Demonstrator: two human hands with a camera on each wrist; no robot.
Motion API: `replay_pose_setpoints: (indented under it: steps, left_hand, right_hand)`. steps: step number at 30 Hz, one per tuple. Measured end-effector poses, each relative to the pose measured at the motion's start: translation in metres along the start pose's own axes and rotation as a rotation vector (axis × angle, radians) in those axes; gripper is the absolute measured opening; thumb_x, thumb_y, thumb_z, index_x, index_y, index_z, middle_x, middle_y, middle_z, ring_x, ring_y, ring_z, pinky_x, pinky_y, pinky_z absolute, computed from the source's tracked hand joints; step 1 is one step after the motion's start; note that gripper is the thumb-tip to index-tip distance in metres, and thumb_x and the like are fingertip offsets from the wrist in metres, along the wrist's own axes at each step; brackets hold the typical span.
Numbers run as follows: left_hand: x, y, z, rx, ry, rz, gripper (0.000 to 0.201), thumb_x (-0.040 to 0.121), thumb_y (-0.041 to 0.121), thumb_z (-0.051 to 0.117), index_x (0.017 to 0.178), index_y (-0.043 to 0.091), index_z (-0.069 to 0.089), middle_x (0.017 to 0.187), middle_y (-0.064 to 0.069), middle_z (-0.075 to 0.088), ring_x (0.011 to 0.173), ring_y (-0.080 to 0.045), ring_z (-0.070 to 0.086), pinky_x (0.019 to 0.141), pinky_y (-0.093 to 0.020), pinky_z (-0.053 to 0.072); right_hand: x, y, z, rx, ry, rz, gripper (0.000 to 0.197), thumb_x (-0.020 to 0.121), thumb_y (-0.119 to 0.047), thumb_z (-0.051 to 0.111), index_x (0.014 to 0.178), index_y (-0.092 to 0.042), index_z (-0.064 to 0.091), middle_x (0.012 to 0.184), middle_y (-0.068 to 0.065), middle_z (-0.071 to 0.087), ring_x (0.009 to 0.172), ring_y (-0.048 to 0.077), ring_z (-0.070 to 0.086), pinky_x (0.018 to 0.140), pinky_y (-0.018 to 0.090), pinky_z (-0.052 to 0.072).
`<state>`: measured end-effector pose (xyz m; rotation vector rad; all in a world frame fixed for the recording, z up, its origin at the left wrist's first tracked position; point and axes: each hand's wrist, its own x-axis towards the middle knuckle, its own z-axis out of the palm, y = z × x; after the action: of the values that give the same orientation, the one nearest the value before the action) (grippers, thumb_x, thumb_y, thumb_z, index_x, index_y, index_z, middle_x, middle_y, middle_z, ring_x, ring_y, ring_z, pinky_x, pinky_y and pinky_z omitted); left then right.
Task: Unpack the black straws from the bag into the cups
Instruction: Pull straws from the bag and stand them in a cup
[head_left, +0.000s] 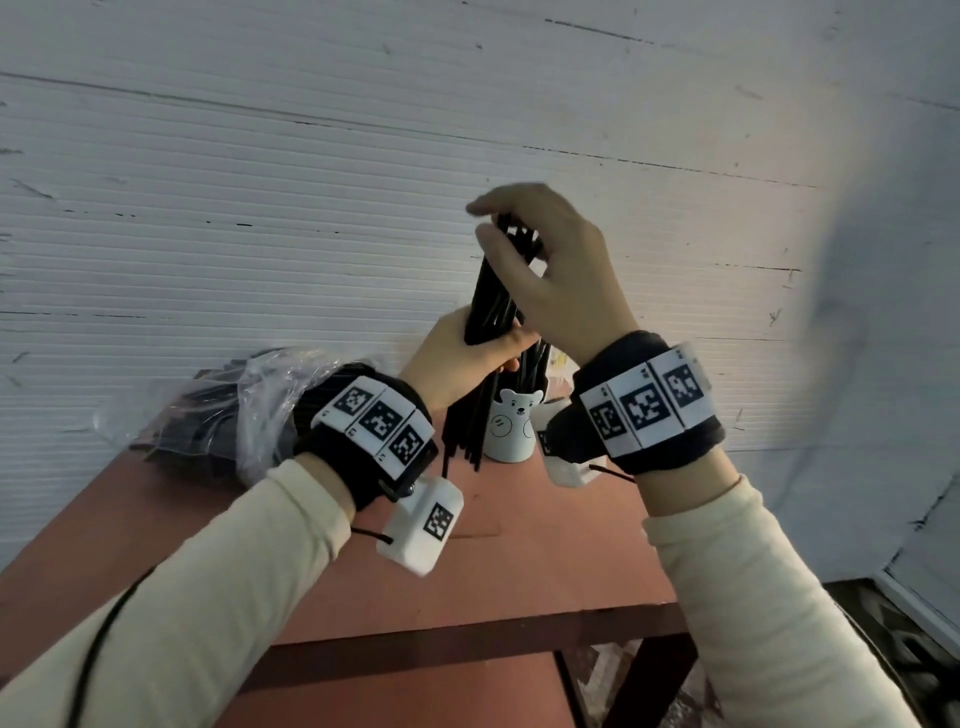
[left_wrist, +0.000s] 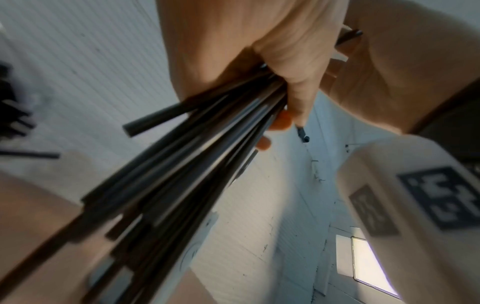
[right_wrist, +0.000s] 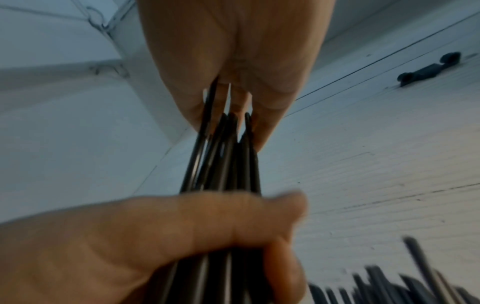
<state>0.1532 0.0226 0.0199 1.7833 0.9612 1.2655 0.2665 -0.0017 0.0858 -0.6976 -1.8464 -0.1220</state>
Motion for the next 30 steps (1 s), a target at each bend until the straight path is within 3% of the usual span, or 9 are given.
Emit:
replay_pose_setpoints:
  steps: [2,6,12,16,20,24,26,28,30]
  left_hand:
    - [-0.002,-0.016,0.006,-0.052,-0.003,-0.133,0.020,0.083,0.027,0.073,0.092,0.009,0.068,0.082,-0.004,0.072,0.078,-0.014,0.069,0.082,-0.029,0.053]
    - [-0.003,-0.043,0.015,-0.051,0.028,-0.283,0.020,0.078,0.022,0.077,0.091,0.008,0.070,0.092,-0.010,0.074,0.090,-0.018,0.069,0.090,-0.035,0.052]
    - [-0.003,-0.046,0.018,-0.156,-0.046,-0.241,0.028,0.080,0.017,0.076,0.105,0.006,0.067,0.095,-0.014,0.072,0.088,-0.021,0.068,0.090,-0.032,0.052]
    - [-0.006,-0.053,0.022,-0.144,-0.081,-0.303,0.033,0.075,0.007,0.078,0.106,0.007,0.066,0.103,-0.009,0.073,0.100,-0.017,0.067,0.092,-0.031,0.051]
    - [-0.008,-0.063,0.022,-0.101,-0.120,-0.322,0.034,0.074,0.000,0.077,0.105,-0.007,0.065,0.103,-0.015,0.072,0.098,-0.020,0.068,0.094,-0.031,0.048]
    - [-0.009,-0.071,0.022,-0.064,-0.201,-0.390,0.030,0.077,0.022,0.080,0.098,0.002,0.072,0.098,-0.004,0.074,0.099,-0.015,0.067,0.096,-0.030,0.045]
    - [-0.010,-0.069,0.022,0.035,-0.236,-0.377,0.036,0.083,0.041,0.071,0.082,0.005,0.070,0.083,-0.002,0.072,0.086,-0.015,0.067,0.090,-0.029,0.047]
    - [-0.013,-0.064,0.023,0.117,-0.262,-0.362,0.046,0.088,0.051,0.060,0.068,0.010,0.059,0.068,-0.001,0.063,0.072,-0.014,0.064,0.078,-0.022,0.045]
    - [-0.015,-0.059,0.022,0.101,-0.244,-0.330,0.043,0.089,0.050,0.059,0.068,0.013,0.057,0.064,0.001,0.060,0.066,-0.012,0.063,0.071,-0.020,0.044]
  right_hand:
    - [-0.013,0.010,0.009,-0.084,-0.097,0.057,0.019,0.095,-0.020,0.056,0.108,-0.011,0.067,0.107,-0.003,0.066,0.098,0.004,0.058,0.088,0.020,0.048]
    - [-0.042,0.030,0.026,-0.198,-0.292,0.137,0.022,0.093,-0.028,0.060,0.108,-0.014,0.067,0.105,0.000,0.067,0.101,0.014,0.057,0.096,0.033,0.042]
    - [-0.043,0.034,0.021,-0.118,-0.122,0.097,0.050,0.088,-0.033,0.065,0.135,-0.022,0.050,0.132,-0.002,0.050,0.124,0.015,0.046,0.107,0.032,0.034]
    - [-0.049,0.045,0.030,-0.213,-0.380,0.161,0.030,0.095,-0.034,0.056,0.119,-0.018,0.062,0.121,-0.001,0.060,0.116,0.018,0.052,0.105,0.036,0.037]
    - [-0.053,0.050,0.032,-0.181,-0.359,0.182,0.021,0.093,-0.028,0.060,0.108,-0.016,0.066,0.111,0.001,0.060,0.106,0.021,0.054,0.094,0.028,0.039]
    - [-0.055,0.049,0.032,-0.158,-0.319,0.165,0.011,0.090,-0.018,0.062,0.097,-0.010,0.066,0.097,0.005,0.059,0.092,0.021,0.054,0.086,0.029,0.042]
    - [-0.055,0.046,0.030,-0.140,-0.318,0.164,0.015,0.089,-0.019,0.064,0.101,-0.009,0.065,0.100,0.004,0.058,0.092,0.018,0.054,0.087,0.026,0.043]
    - [-0.055,0.042,0.023,-0.116,-0.304,0.183,0.034,0.086,-0.027,0.069,0.116,-0.013,0.060,0.112,0.001,0.054,0.100,0.012,0.052,0.088,0.014,0.039]
    - [-0.055,0.039,0.012,-0.081,-0.237,0.245,0.061,0.080,-0.038,0.075,0.132,-0.018,0.049,0.127,-0.001,0.047,0.111,0.011,0.050,0.092,0.014,0.039]
